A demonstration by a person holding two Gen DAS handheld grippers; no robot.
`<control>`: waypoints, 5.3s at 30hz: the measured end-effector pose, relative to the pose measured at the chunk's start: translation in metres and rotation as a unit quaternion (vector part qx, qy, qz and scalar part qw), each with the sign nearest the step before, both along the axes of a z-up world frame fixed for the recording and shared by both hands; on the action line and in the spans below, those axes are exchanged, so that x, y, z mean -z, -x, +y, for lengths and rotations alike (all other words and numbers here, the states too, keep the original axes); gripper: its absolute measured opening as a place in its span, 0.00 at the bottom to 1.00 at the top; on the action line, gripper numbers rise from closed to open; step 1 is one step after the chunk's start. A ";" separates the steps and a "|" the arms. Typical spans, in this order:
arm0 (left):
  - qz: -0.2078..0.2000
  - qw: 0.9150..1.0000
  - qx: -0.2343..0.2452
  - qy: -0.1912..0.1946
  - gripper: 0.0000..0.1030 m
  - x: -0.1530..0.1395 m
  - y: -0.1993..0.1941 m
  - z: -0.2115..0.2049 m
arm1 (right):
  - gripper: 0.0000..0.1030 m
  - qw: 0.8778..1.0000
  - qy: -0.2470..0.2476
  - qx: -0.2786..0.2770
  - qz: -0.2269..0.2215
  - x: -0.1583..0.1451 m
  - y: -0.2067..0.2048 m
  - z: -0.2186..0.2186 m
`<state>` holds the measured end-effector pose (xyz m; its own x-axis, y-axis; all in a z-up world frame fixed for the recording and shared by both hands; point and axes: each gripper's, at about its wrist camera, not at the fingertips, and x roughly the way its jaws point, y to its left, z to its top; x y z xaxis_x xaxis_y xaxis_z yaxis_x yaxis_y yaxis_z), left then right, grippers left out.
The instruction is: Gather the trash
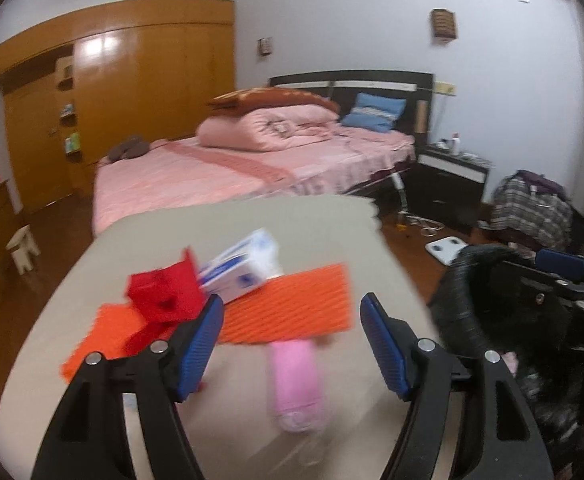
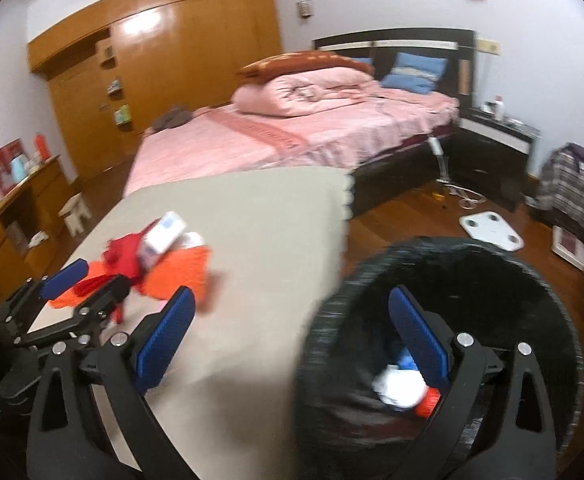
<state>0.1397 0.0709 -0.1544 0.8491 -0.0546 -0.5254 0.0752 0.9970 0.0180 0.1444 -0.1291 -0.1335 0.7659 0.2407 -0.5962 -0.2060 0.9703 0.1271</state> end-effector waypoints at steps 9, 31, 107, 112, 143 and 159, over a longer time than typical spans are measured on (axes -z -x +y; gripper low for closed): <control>0.024 0.997 -0.073 -0.010 0.68 0.023 0.007 0.063 | 0.92 0.999 0.012 -0.037 0.010 0.020 -0.021 0.059; 0.036 0.993 -0.111 0.009 0.67 0.039 -0.044 0.102 | 0.92 0.996 0.021 -0.066 0.047 0.055 -0.096 0.102; 0.027 0.989 -0.146 -0.004 0.55 0.028 0.016 0.135 | 0.22 0.984 0.001 -0.154 0.088 0.052 -0.041 0.100; 0.060 0.985 -0.159 0.011 0.55 0.050 0.008 0.155 | 0.22 0.984 0.003 -0.150 0.096 0.058 -0.043 0.104; 0.030 0.991 -0.108 0.077 0.14 0.026 0.003 0.137 | 0.22 0.987 -0.004 -0.142 0.077 0.037 -0.034 0.103; -0.052 0.994 -0.046 0.079 0.14 -0.046 0.020 0.084 | 0.22 0.993 -0.035 -0.115 0.018 -0.019 -0.020 0.060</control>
<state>0.1201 0.1553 -0.1080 0.9036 -0.0494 -0.4255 -0.0098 0.9907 -0.1358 0.1644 -0.0687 -0.1144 0.6639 0.4490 -0.5981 -0.4153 0.8864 0.2044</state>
